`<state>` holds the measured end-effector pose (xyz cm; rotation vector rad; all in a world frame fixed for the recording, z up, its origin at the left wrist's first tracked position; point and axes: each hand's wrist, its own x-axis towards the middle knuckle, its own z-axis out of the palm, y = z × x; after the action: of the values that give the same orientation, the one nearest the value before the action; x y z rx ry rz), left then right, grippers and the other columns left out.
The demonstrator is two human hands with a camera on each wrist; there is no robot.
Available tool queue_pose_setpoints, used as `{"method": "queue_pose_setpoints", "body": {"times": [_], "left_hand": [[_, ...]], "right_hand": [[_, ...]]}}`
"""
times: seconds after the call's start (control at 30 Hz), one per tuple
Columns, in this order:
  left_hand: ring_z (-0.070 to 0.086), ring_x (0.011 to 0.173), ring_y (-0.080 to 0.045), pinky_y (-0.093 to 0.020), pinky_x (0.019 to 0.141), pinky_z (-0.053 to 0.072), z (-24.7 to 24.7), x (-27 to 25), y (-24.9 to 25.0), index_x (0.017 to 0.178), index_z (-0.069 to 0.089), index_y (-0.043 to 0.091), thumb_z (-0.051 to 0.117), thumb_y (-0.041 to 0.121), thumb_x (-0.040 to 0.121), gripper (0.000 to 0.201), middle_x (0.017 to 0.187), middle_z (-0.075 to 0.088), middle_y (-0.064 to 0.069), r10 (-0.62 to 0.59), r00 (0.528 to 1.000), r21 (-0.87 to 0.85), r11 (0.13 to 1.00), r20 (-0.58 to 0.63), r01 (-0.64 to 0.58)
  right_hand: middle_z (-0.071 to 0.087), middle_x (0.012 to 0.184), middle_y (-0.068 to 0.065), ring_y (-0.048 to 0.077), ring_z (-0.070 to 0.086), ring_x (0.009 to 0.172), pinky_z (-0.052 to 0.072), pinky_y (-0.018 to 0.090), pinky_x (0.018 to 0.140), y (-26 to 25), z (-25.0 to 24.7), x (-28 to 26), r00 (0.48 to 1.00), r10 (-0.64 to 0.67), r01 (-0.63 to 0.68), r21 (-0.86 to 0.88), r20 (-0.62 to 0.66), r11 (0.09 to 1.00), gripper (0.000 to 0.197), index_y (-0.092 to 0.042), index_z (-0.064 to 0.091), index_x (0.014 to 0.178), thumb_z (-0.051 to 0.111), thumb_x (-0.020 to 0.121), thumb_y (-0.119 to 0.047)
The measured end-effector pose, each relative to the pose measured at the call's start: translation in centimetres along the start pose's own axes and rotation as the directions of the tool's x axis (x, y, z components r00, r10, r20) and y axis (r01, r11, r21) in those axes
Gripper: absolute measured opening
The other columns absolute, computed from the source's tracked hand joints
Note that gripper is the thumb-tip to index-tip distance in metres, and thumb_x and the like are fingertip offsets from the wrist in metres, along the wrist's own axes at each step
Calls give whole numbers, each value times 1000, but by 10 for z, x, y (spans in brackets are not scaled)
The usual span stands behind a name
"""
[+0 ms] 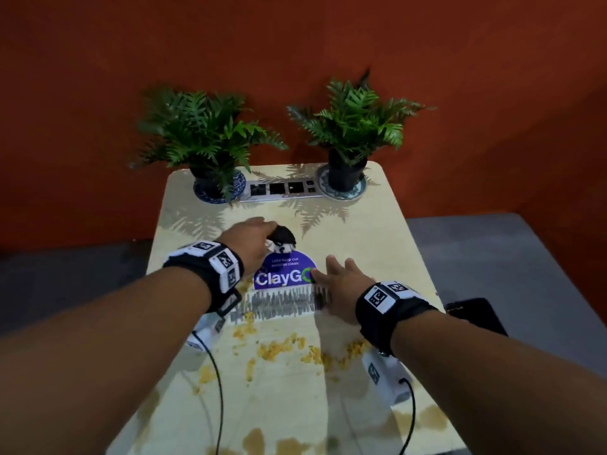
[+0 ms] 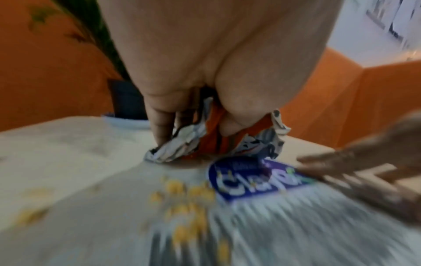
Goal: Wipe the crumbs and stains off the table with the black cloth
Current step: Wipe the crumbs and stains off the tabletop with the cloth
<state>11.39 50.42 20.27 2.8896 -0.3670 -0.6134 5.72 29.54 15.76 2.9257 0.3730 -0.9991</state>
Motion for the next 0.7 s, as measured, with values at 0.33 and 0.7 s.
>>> {"method": "queue_pose_setpoints", "body": {"times": [0.33,0.7], "left_hand": [[26,138,-32,-43,113,33,88,-82,27,147,33,30,57,29,88,63,156,24,-7,87,995,103,991,45,-91],[63,106,-25,-34,92,51,24,-123,26,117,64,24,55,23,89,29,117,68,-3,72,974,-315,949,216,0]], "right_hand": [[0,157,4,41,6,140,39,64,98,-1,1,2,1000,-8,8,9,11,1000,76,-40,11,148,57,87,-37],[3,156,8,43,14,137,35,54,105,0,1,0,999,-41,41,-24,-13,999,74,-34,10,150,54,90,-32]]}}
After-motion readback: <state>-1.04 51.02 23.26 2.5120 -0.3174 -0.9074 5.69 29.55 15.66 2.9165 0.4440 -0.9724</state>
